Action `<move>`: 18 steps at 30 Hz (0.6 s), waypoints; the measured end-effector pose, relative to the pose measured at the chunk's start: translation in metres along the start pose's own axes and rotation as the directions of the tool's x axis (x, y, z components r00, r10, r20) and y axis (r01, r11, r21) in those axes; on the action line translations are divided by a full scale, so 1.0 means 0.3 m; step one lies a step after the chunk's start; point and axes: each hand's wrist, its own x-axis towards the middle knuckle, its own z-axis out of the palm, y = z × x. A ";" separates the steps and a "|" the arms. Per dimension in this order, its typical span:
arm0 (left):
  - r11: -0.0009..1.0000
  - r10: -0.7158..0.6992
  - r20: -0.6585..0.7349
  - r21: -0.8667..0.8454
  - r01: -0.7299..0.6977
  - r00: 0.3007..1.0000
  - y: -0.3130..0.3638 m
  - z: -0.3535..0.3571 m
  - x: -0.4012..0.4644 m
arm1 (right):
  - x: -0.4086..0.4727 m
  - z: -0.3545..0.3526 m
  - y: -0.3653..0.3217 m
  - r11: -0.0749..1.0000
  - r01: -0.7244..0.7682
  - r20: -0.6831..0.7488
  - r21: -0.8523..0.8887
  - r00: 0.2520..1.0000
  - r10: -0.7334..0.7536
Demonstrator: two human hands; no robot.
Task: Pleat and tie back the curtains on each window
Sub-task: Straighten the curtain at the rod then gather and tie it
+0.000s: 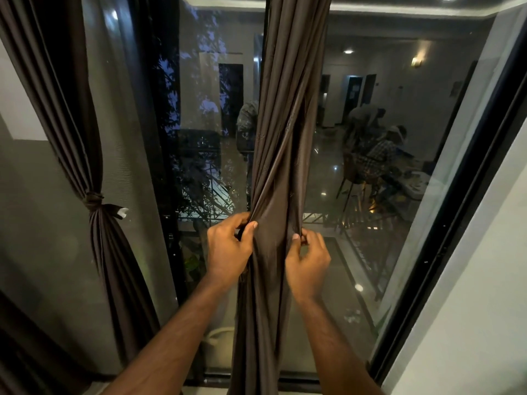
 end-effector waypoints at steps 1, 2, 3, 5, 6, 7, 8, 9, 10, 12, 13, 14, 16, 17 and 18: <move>1.000 0.003 0.000 -0.002 -0.003 1.000 -0.002 0.000 0.000 | -0.010 -0.004 -0.002 1.000 0.005 -0.003 0.016 1.000 -0.005; 1.000 0.005 0.001 -0.007 -0.005 1.000 -0.003 -0.002 -0.002 | -0.019 -0.008 -0.003 1.000 0.016 -0.010 0.025 1.000 -0.016; 1.000 0.005 0.004 -0.011 -0.005 1.000 -0.003 -0.002 -0.003 | -0.028 -0.013 -0.002 0.999 0.030 -0.016 0.030 0.999 -0.030; 1.000 0.020 -0.001 -0.004 -0.020 1.000 -0.001 0.002 -0.004 | -0.047 -0.019 -0.003 0.998 0.054 -0.022 0.029 0.998 -0.054; 0.999 0.032 -0.007 0.011 -0.032 0.999 0.000 0.005 -0.004 | -0.056 -0.021 -0.007 0.997 0.066 -0.026 0.029 0.998 -0.065; 0.999 0.041 -0.011 0.028 -0.041 0.999 0.001 0.009 -0.006 | -0.066 -0.023 -0.014 0.997 0.077 -0.029 0.029 0.997 -0.076; 0.998 0.046 -0.013 0.048 -0.045 0.999 0.003 0.013 -0.008 | -0.076 -0.025 -0.022 0.995 0.092 -0.029 0.028 0.995 -0.091; 0.996 0.048 -0.010 0.069 -0.047 0.999 0.005 0.017 -0.011 | -0.085 -0.025 -0.030 0.994 0.109 -0.026 0.024 0.994 -0.108; 0.995 0.050 -0.006 0.092 -0.049 0.999 0.007 0.021 -0.013 | -0.094 -0.023 -0.037 0.991 0.129 -0.021 0.018 0.991 -0.129; 0.991 0.047 0.010 0.127 -0.048 0.999 0.014 0.028 -0.016 | -0.108 -0.016 -0.053 0.983 0.184 -0.004 0.004 0.983 -0.184; 0.989 0.046 0.013 0.138 -0.048 0.999 0.017 0.031 -0.018 | -0.114 -0.010 -0.061 0.976 0.216 0.011 -0.004 0.976 -0.216; 0.989 0.046 0.012 0.142 -0.047 0.999 0.021 0.033 -0.019 | -0.119 -0.005 -0.068 0.969 0.248 0.029 -0.010 0.969 -0.247; 0.991 0.044 0.006 0.129 -0.045 0.999 0.026 0.036 -0.020 | -0.126 0.006 -0.082 0.952 0.305 0.066 -0.022 0.951 -0.303; 0.992 0.044 0.003 0.118 -0.044 0.999 0.026 0.037 -0.019 | -0.130 0.011 -0.088 0.942 0.333 0.086 -0.032 0.940 -0.329; 0.993 0.044 -0.001 0.107 -0.043 0.999 0.026 0.038 -0.018 | -0.132 0.016 -0.092 0.933 0.357 0.105 -0.041 0.930 -0.351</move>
